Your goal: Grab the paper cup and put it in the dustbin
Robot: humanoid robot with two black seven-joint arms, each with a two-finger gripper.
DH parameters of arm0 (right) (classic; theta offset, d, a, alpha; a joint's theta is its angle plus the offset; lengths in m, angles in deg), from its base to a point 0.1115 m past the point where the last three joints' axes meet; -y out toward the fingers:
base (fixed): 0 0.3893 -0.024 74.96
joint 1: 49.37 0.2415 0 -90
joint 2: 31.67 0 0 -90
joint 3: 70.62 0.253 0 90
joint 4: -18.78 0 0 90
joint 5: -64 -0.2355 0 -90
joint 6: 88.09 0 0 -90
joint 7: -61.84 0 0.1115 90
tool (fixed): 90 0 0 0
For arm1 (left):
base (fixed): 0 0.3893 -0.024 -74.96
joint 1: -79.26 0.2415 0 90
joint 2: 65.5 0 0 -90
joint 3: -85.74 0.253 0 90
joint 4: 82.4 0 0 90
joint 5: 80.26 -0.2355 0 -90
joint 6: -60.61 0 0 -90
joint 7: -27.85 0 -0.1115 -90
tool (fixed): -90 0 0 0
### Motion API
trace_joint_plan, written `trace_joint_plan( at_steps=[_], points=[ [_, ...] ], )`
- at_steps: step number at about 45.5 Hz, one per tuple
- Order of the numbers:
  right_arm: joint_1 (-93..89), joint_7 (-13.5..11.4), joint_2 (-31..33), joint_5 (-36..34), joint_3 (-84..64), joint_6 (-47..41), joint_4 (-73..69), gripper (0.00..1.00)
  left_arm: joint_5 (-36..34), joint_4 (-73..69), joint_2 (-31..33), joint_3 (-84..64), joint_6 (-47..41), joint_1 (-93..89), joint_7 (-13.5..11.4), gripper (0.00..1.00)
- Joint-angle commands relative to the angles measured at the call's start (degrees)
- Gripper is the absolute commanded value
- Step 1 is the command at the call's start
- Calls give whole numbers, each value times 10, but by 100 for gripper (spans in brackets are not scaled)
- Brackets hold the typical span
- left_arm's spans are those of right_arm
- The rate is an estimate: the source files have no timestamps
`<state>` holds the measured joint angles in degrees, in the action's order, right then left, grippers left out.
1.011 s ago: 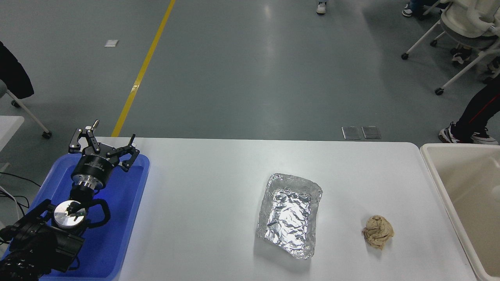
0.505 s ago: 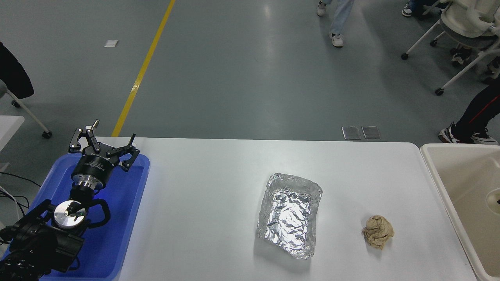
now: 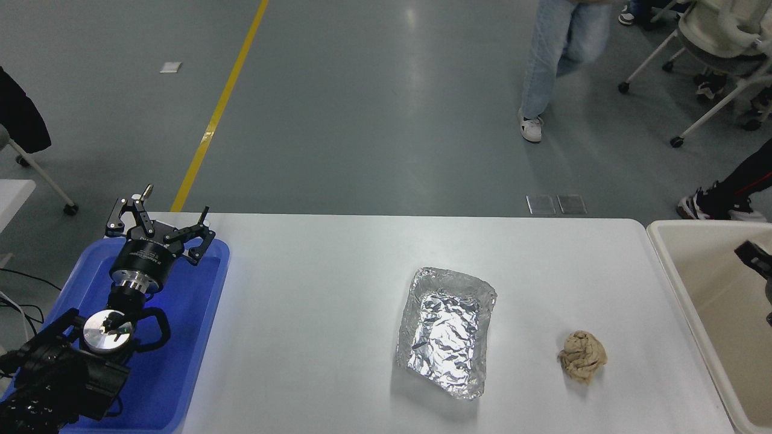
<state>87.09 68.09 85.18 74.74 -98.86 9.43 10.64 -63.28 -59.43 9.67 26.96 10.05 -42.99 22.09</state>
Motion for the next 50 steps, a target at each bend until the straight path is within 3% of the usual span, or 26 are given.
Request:
trace_joint_plan(
  at_steps=[1,8,22,50],
  points=[
    [126,0,-21,8,-4,-4,-92,100,0,0,1,0,0,0,0,100],
    [217,-1,-14,8,-16,-36,-215,100,0,0,1,0,0,0,0,100],
    [394,-1,-13,7,-187,-149,-373,100,0,0,1,0,0,0,0,100],
    [757,-4,106,9,-365,-442,-695,100,1,0,1,0,-1,0,0,100]
  ],
)
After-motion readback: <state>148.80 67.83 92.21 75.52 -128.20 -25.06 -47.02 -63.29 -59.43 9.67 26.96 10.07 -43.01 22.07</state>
